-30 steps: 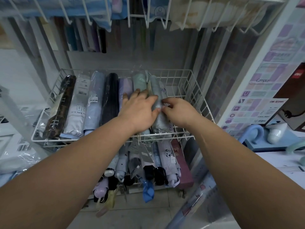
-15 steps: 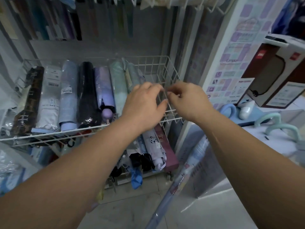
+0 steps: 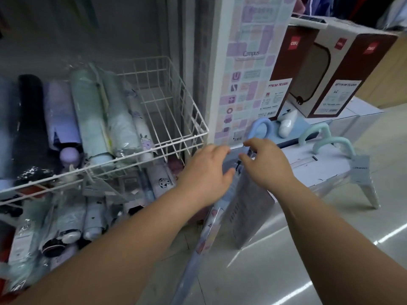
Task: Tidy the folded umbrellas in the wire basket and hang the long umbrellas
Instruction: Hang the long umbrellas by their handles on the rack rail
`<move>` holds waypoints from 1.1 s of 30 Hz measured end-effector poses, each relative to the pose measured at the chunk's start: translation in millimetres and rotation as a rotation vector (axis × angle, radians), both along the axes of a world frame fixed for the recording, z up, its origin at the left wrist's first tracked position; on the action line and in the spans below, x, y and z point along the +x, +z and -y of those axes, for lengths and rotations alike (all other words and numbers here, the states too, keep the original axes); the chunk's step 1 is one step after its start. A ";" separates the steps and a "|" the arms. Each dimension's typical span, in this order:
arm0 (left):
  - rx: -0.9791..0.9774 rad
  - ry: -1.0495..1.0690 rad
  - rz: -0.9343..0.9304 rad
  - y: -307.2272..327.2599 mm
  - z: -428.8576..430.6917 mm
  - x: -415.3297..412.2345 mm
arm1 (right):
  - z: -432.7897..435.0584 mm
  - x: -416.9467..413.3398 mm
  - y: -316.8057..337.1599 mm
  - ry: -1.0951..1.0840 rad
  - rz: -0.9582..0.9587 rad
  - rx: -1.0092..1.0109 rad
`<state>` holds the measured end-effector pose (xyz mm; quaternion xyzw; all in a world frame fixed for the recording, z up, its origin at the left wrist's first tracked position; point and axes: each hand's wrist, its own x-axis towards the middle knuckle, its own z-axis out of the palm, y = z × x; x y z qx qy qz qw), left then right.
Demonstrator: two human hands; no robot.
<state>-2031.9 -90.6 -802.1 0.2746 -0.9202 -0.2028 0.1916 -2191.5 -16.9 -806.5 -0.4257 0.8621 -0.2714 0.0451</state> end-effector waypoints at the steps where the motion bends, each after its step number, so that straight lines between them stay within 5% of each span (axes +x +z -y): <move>1: 0.018 -0.001 0.035 -8.7 -0.1 -5.0 | 1.3 -4.1 -6.9 -0.006 0.032 0.017; 6: 0.129 0.034 0.191 -54.3 2.6 -22.5 | 7.4 -12.8 -36.1 -0.044 0.164 -0.057; 12: 0.263 0.014 0.259 -93.8 4.6 -27.1 | 2.2 -17.6 -57.8 0.014 0.062 -0.091; 24: 0.526 0.004 0.137 -119.5 -12.1 -23.2 | 3.3 -15.3 -68.7 0.022 0.050 -0.135; 33: 0.600 -0.016 -0.059 -103.4 -14.4 -10.0 | -0.9 1.1 -55.6 -0.009 0.222 -0.434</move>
